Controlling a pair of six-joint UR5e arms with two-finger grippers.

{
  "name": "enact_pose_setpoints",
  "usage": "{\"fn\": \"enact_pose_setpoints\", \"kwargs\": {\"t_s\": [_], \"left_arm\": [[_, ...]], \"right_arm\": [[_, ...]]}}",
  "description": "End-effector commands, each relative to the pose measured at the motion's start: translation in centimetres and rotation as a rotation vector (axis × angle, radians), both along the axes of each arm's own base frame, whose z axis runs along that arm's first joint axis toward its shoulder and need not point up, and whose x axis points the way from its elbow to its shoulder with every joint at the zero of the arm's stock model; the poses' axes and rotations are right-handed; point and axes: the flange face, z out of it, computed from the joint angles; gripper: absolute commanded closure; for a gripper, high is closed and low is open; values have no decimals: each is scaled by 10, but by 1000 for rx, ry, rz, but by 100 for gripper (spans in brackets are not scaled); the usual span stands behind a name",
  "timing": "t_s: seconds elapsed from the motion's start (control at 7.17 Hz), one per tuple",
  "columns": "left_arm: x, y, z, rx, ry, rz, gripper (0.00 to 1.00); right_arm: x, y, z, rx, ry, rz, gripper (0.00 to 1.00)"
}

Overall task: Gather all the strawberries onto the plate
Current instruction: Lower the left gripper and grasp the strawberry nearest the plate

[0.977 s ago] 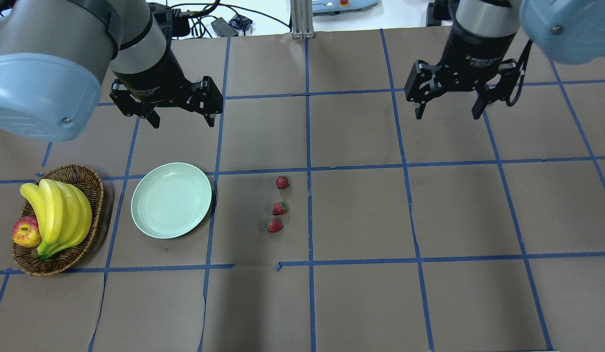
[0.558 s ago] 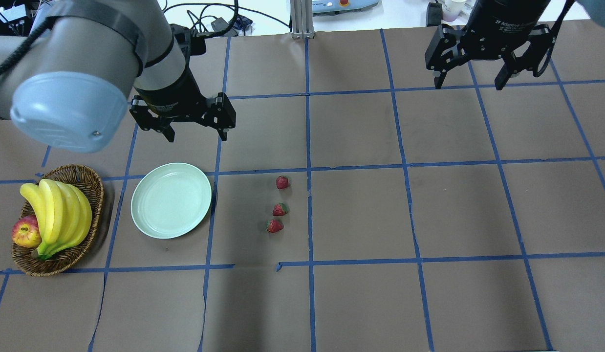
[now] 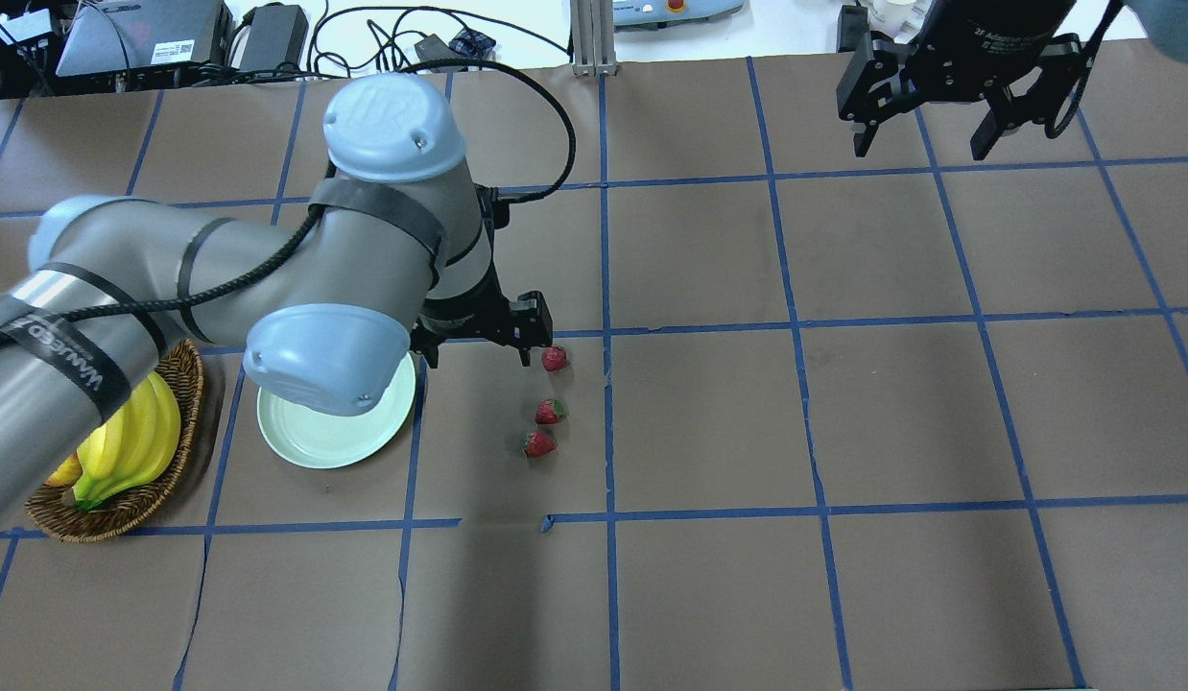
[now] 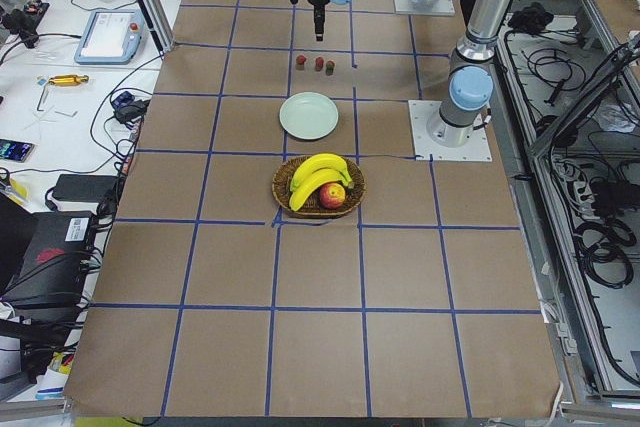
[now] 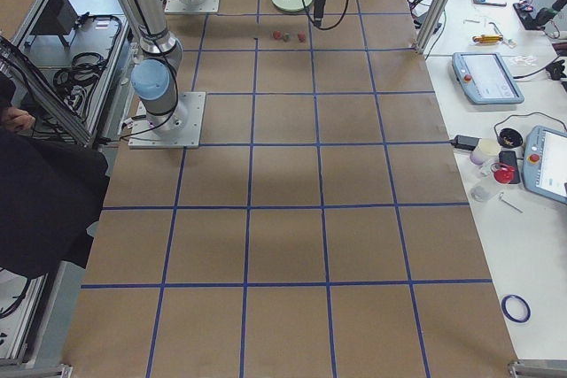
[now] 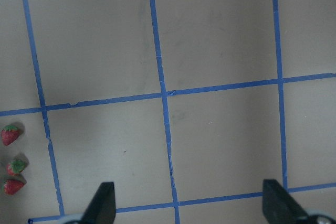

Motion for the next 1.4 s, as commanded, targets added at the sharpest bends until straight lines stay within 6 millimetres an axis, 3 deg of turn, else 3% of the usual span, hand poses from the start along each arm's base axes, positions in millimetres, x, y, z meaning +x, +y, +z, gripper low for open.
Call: {"fn": "enact_pose_setpoints", "kwargs": {"t_s": [0.0, 0.28, 0.56, 1.26], "left_arm": [[-17, 15, -49, 8, -3, -7, 2], [-19, 19, -93, 38, 2, -151, 7], [-25, 12, -118, 49, 26, -185, 12], [-25, 17, -146, 97, 23, -260, 18]], "right_arm": [[1, 2, -9, -8, 2, 0, 0], [0, 2, -9, -8, 5, -1, 0], [0, 1, -9, -6, 5, 0, 0], [0, 2, -9, -6, 11, 0, 0]]}}
